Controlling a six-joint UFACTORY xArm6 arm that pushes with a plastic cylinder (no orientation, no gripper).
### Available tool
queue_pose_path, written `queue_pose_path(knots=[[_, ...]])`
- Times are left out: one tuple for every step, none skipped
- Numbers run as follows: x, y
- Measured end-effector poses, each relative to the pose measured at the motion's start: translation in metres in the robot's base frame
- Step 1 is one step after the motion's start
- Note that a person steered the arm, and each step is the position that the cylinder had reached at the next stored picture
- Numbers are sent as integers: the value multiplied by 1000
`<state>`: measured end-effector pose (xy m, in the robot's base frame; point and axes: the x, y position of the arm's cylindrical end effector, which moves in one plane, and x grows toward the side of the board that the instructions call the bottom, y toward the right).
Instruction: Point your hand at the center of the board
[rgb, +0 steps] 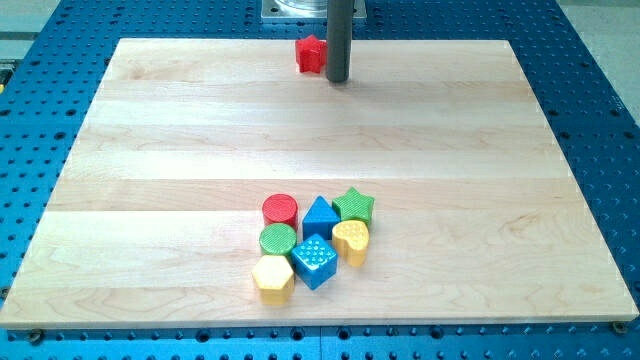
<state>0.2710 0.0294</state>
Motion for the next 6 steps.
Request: queue_pose_path(knots=[[0, 0], [1, 0], [9, 0], [37, 0], [73, 0], [107, -6]])
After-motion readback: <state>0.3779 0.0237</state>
